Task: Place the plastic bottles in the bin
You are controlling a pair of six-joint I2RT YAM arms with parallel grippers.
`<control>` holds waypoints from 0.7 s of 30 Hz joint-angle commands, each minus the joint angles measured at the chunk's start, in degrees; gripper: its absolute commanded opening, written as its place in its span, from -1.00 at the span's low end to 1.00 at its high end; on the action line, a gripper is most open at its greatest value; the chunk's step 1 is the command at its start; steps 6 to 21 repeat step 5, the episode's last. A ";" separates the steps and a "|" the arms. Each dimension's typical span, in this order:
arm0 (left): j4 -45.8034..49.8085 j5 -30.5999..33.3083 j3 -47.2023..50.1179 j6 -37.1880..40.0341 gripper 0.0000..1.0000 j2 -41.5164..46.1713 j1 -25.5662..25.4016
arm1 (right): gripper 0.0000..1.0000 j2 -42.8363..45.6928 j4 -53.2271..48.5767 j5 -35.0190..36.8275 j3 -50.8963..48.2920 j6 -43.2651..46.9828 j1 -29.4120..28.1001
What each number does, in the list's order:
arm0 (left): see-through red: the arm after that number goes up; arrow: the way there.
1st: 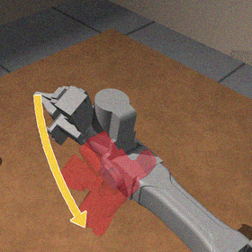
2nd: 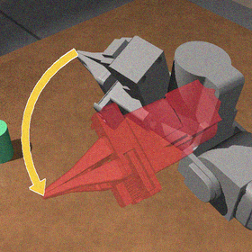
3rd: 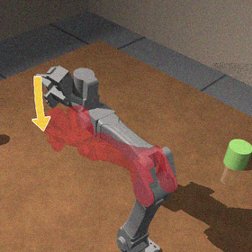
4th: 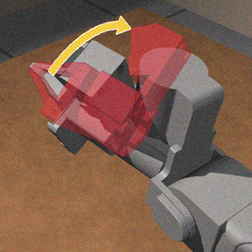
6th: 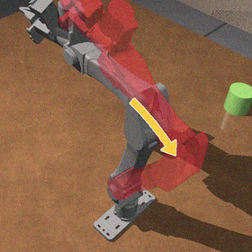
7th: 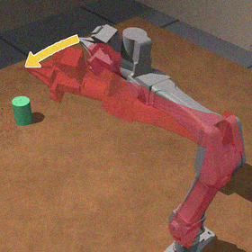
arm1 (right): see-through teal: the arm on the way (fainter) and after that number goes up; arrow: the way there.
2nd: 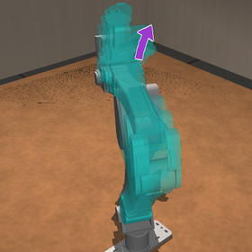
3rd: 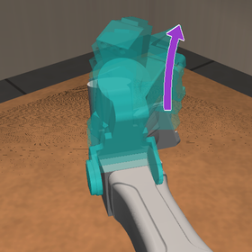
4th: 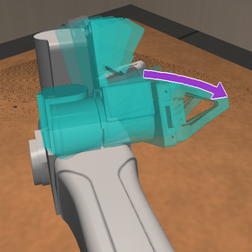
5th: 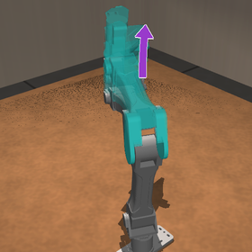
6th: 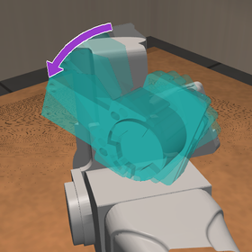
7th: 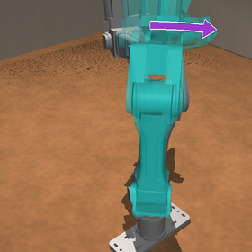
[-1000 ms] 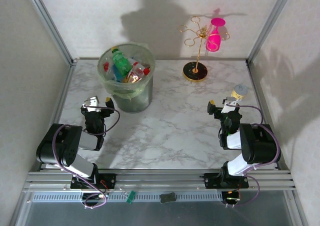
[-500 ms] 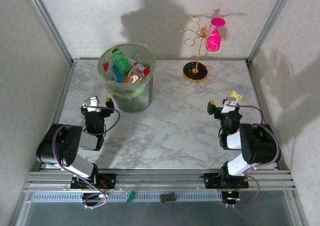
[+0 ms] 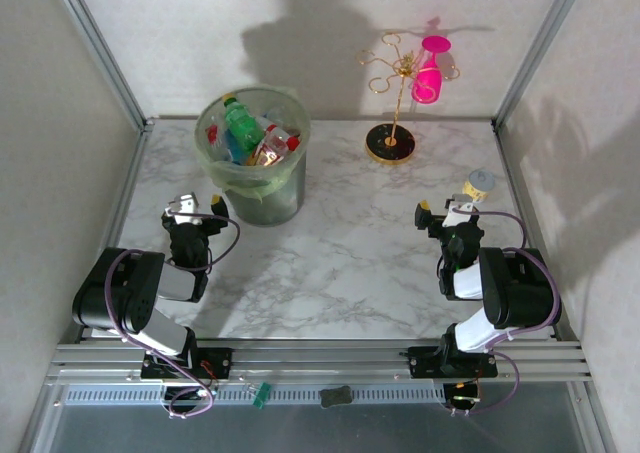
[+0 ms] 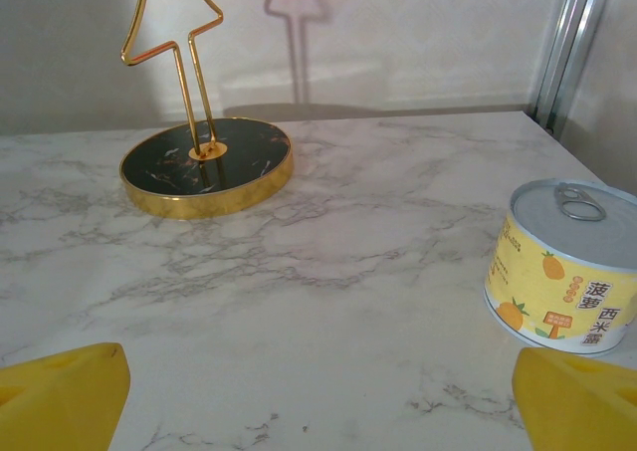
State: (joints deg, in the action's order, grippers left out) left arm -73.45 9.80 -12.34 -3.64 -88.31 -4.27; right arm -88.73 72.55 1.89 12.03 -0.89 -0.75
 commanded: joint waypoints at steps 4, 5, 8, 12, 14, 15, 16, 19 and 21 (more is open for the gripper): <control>-0.30 -0.84 -0.76 0.01 0.99 0.08 0.19 | 0.98 0.27 0.47 1.20 0.80 -0.35 0.05; -0.30 -0.84 -0.76 0.00 0.99 0.12 0.25 | 0.97 0.31 0.48 1.25 0.82 -0.39 0.11; -0.30 -0.84 -0.76 0.00 0.99 0.12 0.25 | 0.97 0.31 0.48 1.25 0.82 -0.39 0.11; -0.30 -0.84 -0.76 0.00 0.99 0.12 0.25 | 0.97 0.31 0.48 1.25 0.82 -0.39 0.11; -0.30 -0.84 -0.76 0.00 0.99 0.12 0.25 | 0.97 0.31 0.48 1.25 0.82 -0.39 0.11; -0.30 -0.84 -0.76 0.00 0.99 0.12 0.25 | 0.97 0.31 0.48 1.25 0.82 -0.39 0.11; -0.30 -0.84 -0.76 0.00 0.99 0.12 0.25 | 0.97 0.31 0.48 1.25 0.82 -0.39 0.11; -0.30 -0.84 -0.76 0.00 0.99 0.12 0.25 | 0.97 0.31 0.48 1.25 0.82 -0.39 0.11; -0.30 -0.84 -0.76 0.00 0.99 0.12 0.25 | 0.97 0.31 0.48 1.25 0.82 -0.39 0.11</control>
